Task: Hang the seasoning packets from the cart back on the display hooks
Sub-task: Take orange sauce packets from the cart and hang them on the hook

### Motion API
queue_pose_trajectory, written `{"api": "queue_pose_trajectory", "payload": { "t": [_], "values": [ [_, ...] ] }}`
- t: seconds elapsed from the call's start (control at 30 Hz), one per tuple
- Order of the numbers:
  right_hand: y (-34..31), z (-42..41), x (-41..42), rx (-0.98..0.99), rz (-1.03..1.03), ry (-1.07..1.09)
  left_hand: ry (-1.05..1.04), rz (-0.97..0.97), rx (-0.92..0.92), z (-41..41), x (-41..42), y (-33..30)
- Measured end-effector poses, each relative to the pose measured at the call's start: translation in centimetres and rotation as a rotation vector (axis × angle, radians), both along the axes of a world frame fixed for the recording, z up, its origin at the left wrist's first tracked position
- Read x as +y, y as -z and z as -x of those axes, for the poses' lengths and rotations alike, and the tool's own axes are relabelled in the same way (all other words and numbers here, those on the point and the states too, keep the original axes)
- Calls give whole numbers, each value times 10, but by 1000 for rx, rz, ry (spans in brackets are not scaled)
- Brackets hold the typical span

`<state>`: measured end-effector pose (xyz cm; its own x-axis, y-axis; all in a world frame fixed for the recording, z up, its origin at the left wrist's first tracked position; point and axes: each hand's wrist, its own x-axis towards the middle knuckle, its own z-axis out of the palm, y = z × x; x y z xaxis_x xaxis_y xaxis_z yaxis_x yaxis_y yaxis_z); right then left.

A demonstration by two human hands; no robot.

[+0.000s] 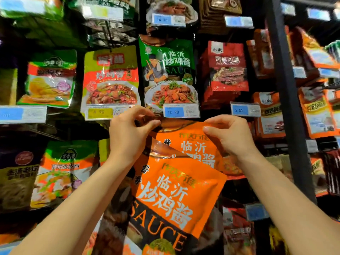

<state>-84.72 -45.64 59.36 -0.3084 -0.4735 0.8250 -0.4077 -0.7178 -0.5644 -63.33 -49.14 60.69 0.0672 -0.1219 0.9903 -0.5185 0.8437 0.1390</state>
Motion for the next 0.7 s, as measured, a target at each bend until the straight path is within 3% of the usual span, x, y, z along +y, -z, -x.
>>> {"api": "queue_pose_trajectory", "payload": {
  "t": [0.23,0.5,0.6,0.7],
  "values": [
    [-9,7,-40,-150,-218,-144,-49,-102,40,17,-39,13],
    [-25,34,-51,75,-298,-257,-27,-15,99,30,-40,5],
    [-24,42,-47,231,-317,-187,5,7,116,35,-37,13],
    [-25,49,-37,264,-323,-189,25,19,109,38,-31,18]
  ]
}}
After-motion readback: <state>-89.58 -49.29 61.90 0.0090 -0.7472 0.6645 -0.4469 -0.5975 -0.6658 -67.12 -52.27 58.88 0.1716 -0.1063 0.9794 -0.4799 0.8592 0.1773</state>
